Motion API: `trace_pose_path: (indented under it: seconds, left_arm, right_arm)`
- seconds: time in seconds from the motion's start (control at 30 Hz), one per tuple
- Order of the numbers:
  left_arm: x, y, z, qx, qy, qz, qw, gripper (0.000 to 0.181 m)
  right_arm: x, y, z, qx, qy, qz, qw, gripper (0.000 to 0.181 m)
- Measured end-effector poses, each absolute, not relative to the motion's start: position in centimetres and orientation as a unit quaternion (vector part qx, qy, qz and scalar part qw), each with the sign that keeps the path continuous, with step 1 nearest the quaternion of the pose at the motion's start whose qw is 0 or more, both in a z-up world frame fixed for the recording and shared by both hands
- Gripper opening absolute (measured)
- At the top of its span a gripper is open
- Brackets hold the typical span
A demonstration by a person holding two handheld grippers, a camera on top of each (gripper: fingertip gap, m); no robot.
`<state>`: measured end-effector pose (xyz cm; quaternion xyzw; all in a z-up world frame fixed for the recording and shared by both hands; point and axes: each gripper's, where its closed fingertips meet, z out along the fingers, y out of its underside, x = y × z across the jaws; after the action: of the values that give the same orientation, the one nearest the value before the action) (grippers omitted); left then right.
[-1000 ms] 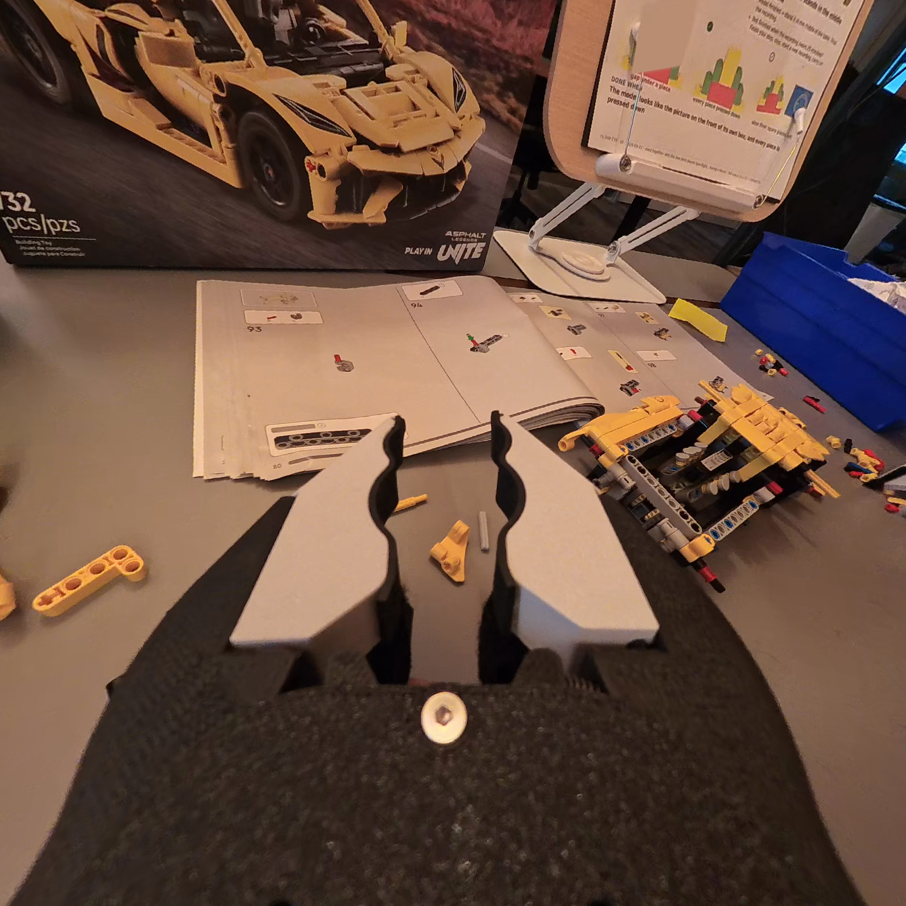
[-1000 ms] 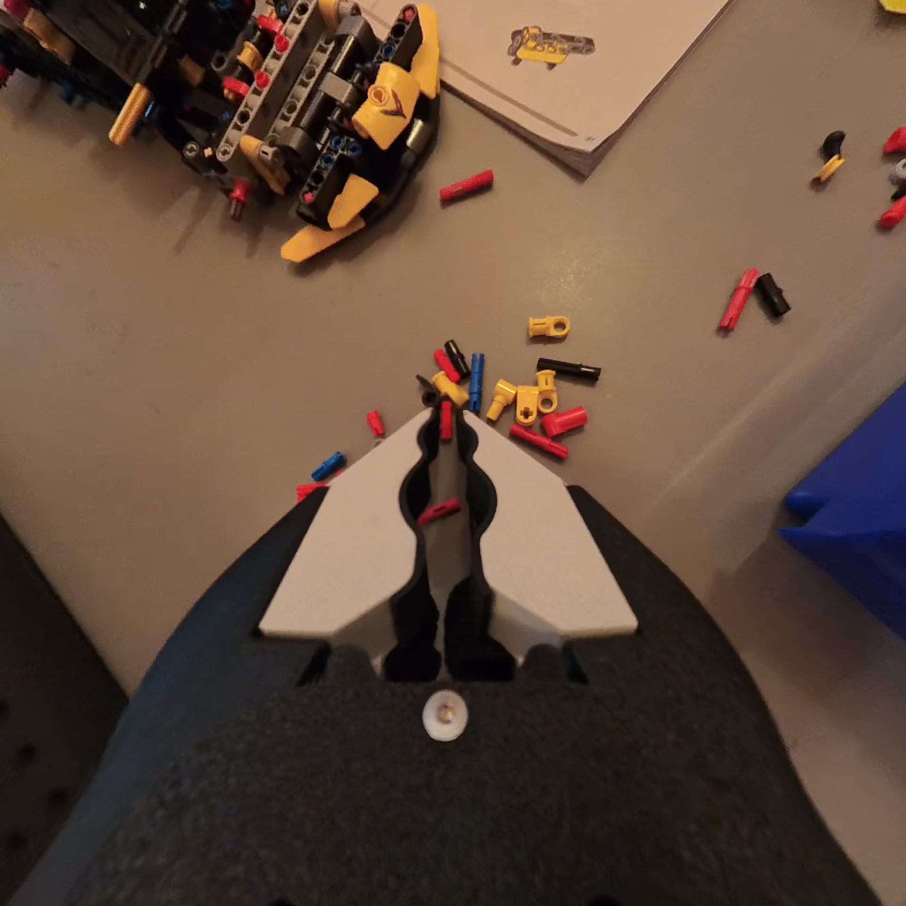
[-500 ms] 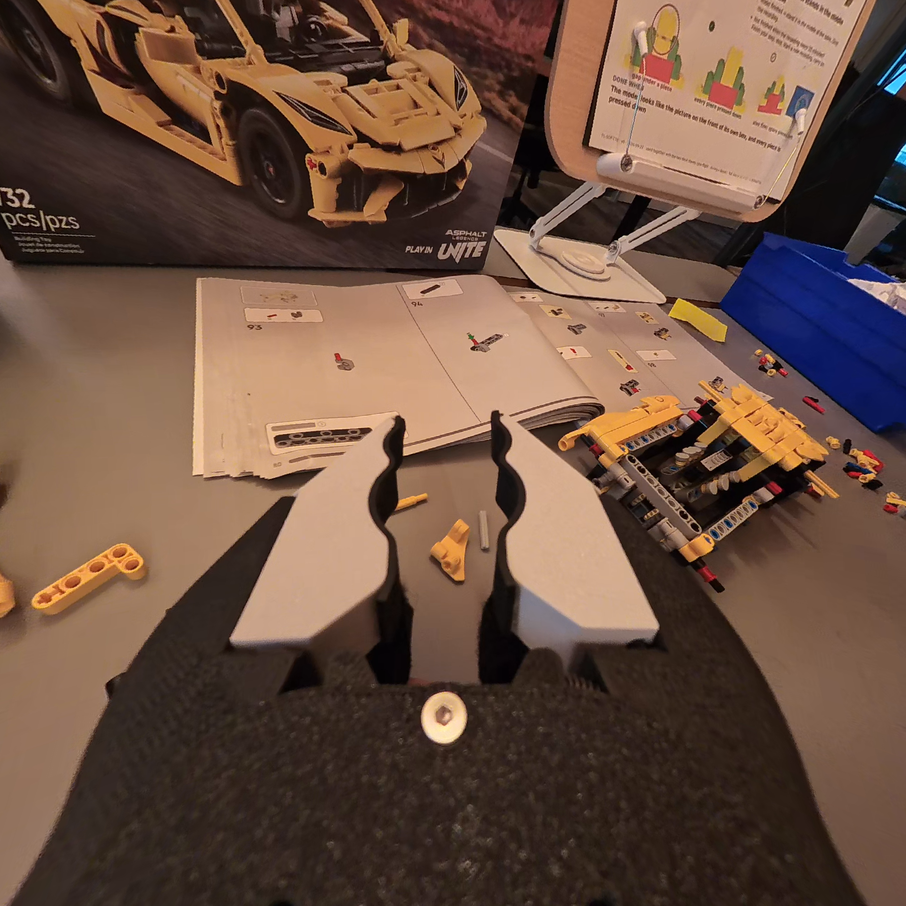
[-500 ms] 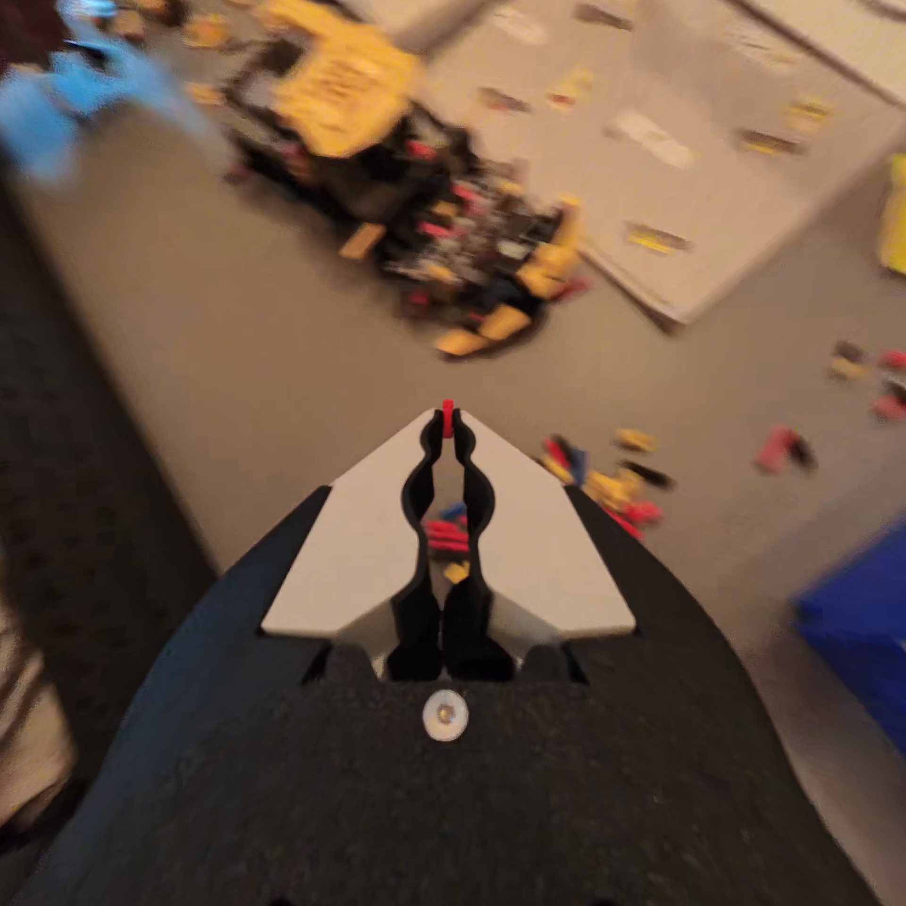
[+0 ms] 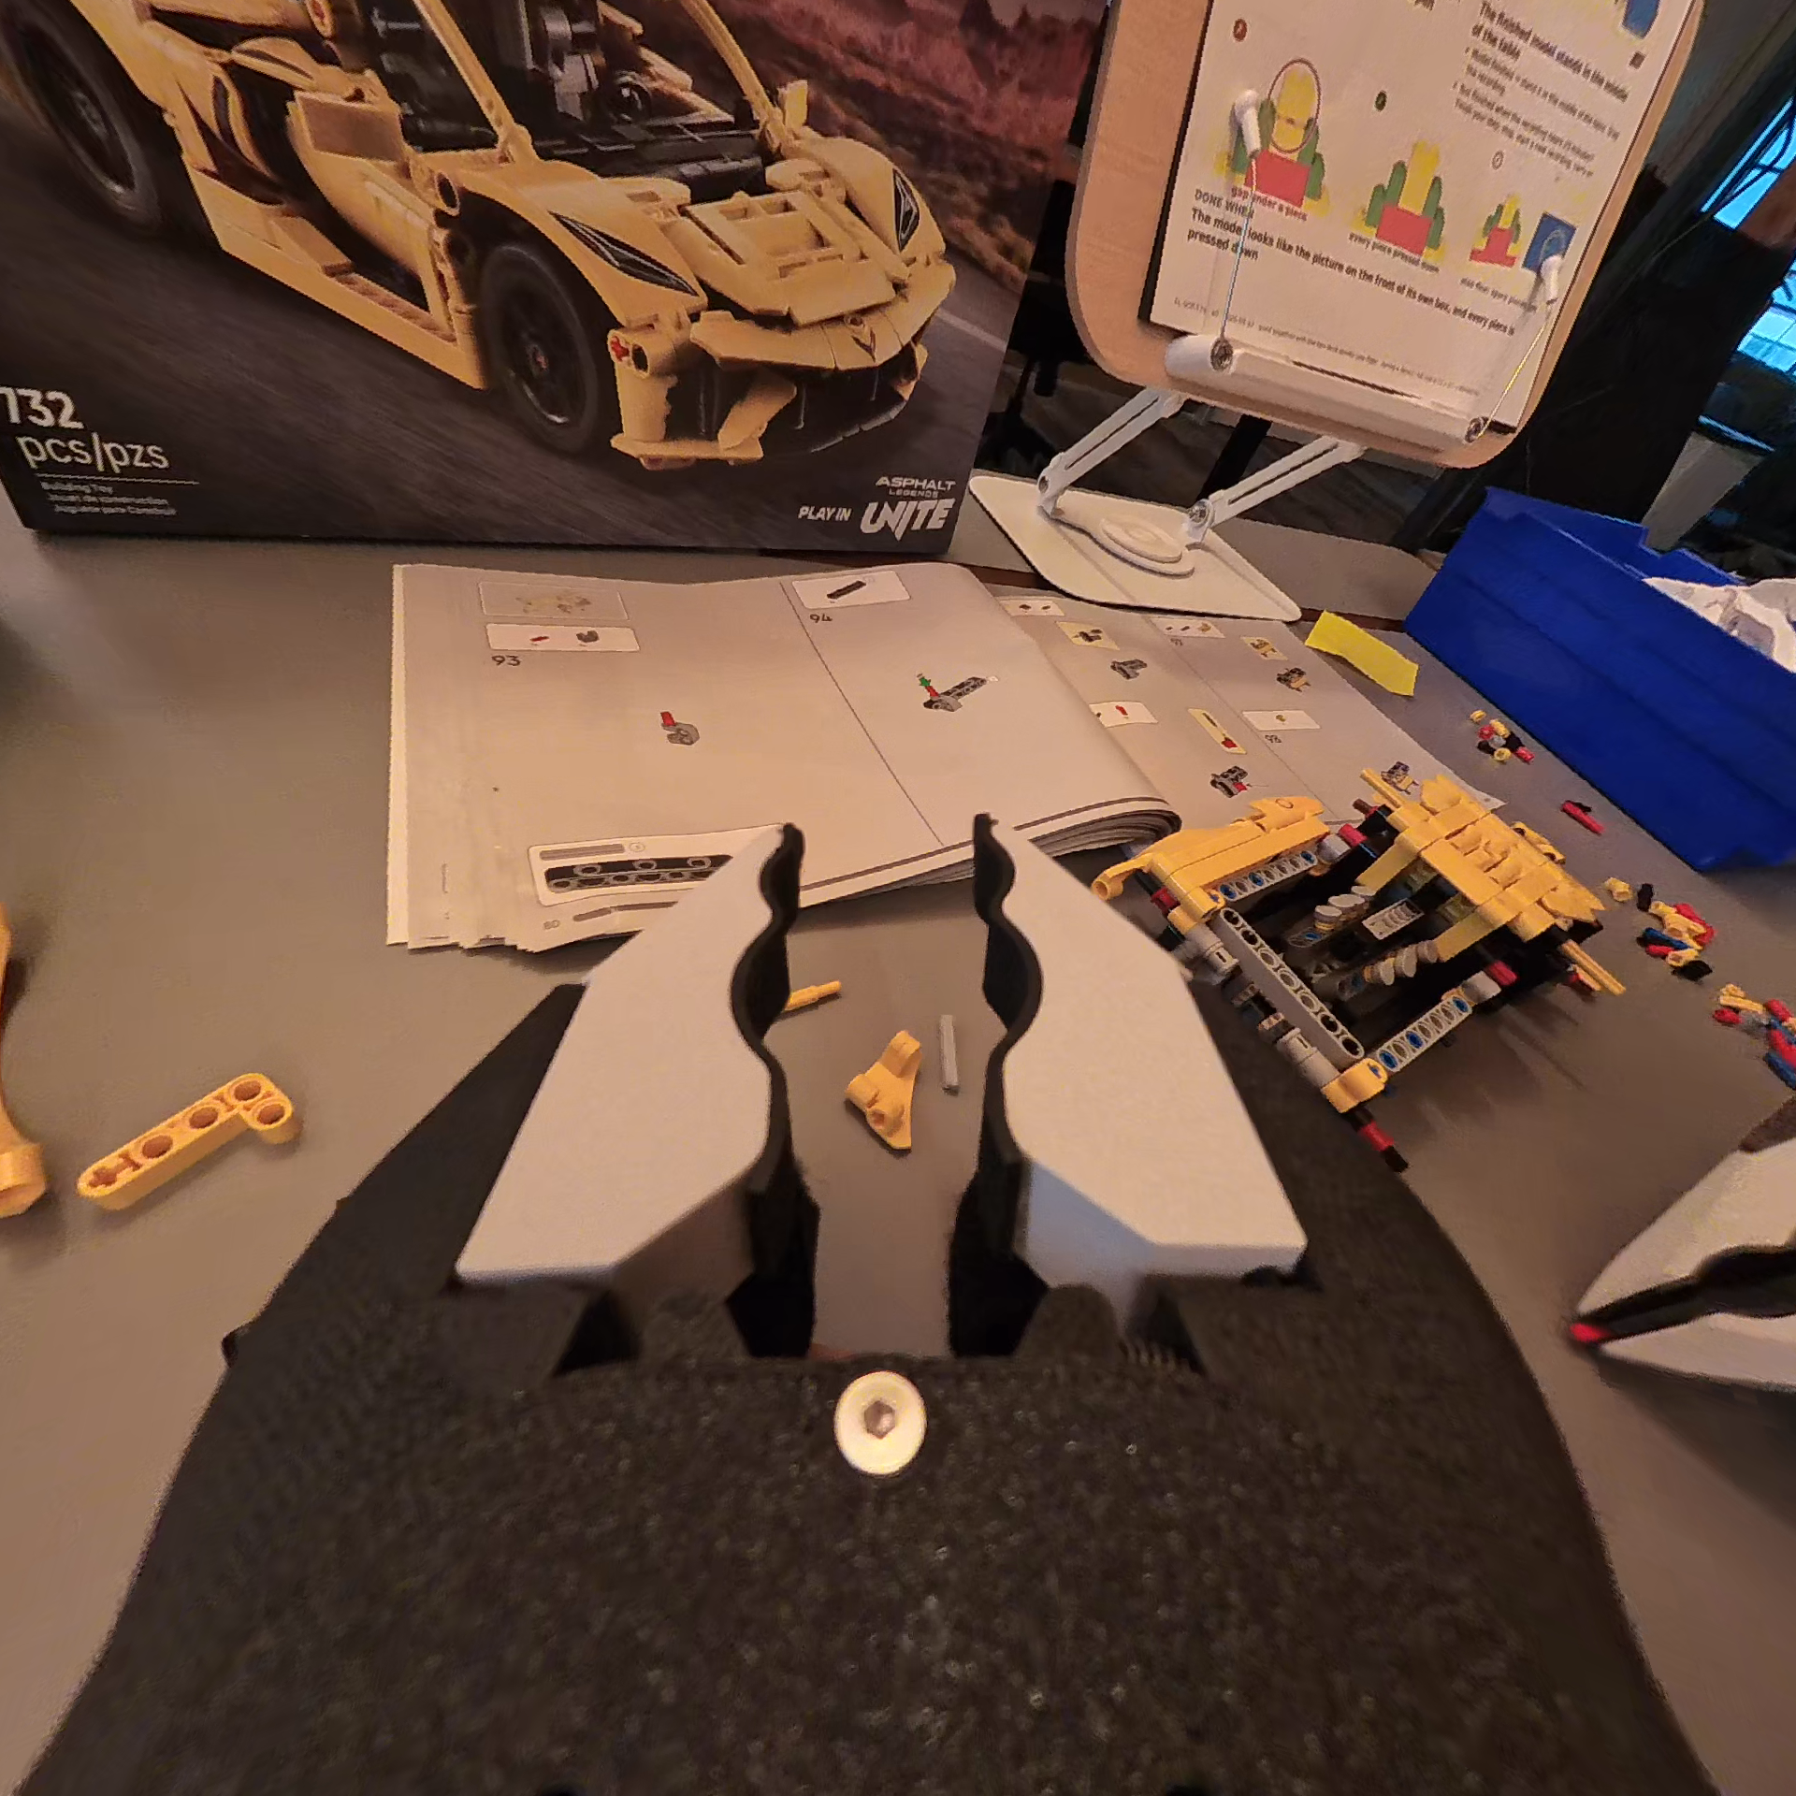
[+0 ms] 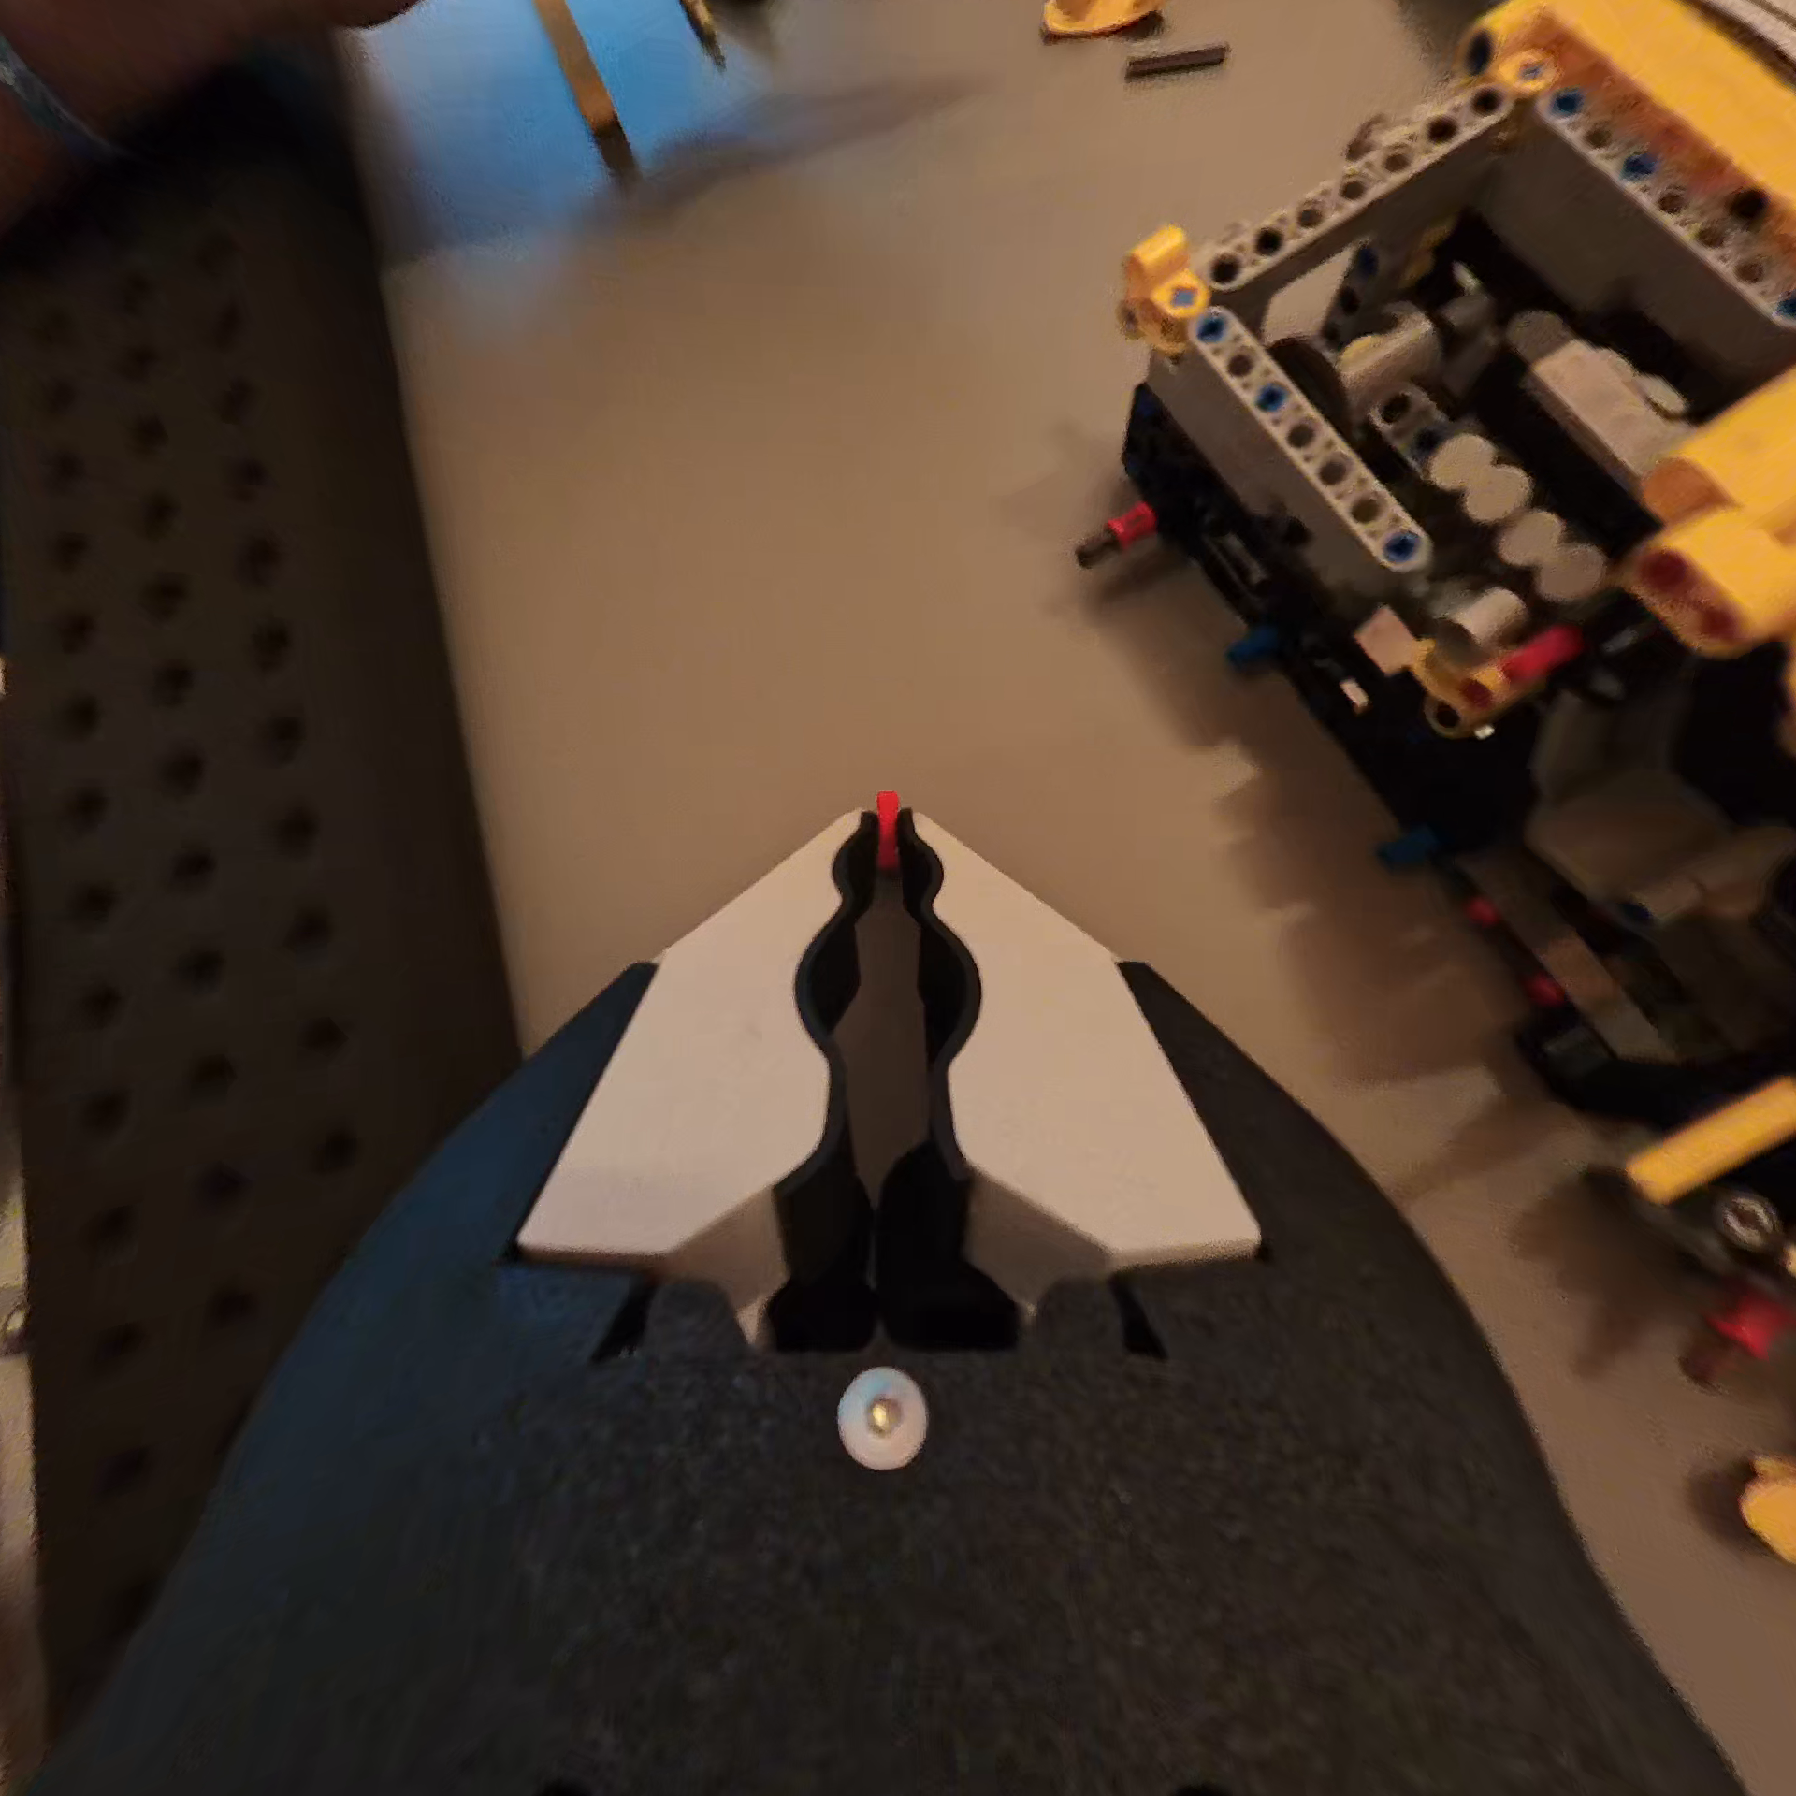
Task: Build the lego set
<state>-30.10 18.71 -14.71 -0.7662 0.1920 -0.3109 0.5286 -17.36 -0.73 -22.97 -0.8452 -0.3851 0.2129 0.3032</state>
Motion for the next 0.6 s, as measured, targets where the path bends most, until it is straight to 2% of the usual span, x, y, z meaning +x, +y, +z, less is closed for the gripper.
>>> trace_pose_path:
  seconds: [0.23, 0.33, 0.5, 0.6]
  left_arm:
    - [-30.7, 18.5, -14.5, -0.766, 0.178, -0.324, 0.526, 0.035]
    - [-31.4, 18.7, -14.5, -0.766, 0.173, -0.322, 0.528, 0.035]
    - [-38.0, 20.5, -12.9, -0.775, 0.192, -0.215, 0.562, 0.035]
    - [-42.1, 19.8, -11.9, -0.790, 0.245, -0.176, 0.534, 0.036]
  right_arm:
    - [-18.9, -0.4, -23.3, -0.843, -0.385, 0.223, 0.302, 0.004]
    - [-18.9, -0.7, -22.8, -0.844, -0.368, 0.251, 0.300, 0.017]
    - [-16.4, 0.4, -20.6, -0.838, -0.310, 0.250, 0.374, 0.019]
    - [-14.2, 1.7, -20.0, -0.832, -0.252, 0.232, 0.437, 0.022]
